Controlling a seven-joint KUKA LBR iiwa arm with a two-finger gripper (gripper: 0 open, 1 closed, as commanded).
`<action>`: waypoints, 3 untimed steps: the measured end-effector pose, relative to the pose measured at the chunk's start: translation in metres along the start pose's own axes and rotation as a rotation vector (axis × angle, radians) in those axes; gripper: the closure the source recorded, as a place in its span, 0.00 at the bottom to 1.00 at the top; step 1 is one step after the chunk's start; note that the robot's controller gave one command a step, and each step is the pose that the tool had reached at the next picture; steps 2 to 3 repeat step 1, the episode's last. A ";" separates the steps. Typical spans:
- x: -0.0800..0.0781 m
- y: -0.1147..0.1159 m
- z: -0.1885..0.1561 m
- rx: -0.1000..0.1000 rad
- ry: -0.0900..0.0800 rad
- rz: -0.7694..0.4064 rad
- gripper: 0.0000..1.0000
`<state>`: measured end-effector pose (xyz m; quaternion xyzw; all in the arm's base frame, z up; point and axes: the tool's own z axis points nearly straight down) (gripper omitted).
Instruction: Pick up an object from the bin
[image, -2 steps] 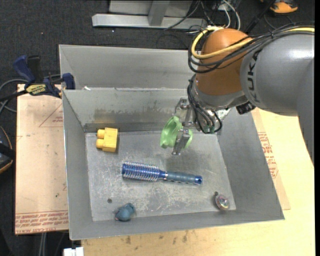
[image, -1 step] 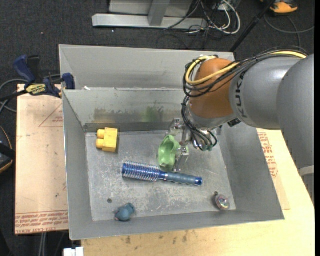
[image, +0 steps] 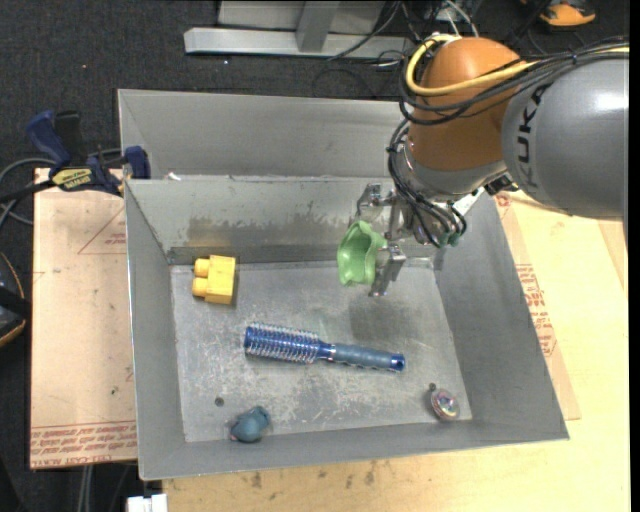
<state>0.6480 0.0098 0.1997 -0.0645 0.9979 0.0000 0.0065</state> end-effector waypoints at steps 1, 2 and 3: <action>0.011 0.010 -0.118 -0.001 0.000 -0.079 1.00; 0.011 0.010 -0.118 -0.001 0.000 -0.079 1.00; 0.011 0.010 -0.118 -0.001 0.000 -0.079 1.00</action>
Offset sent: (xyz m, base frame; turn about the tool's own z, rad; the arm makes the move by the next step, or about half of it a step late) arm -0.0155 0.0068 0.1124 -0.0803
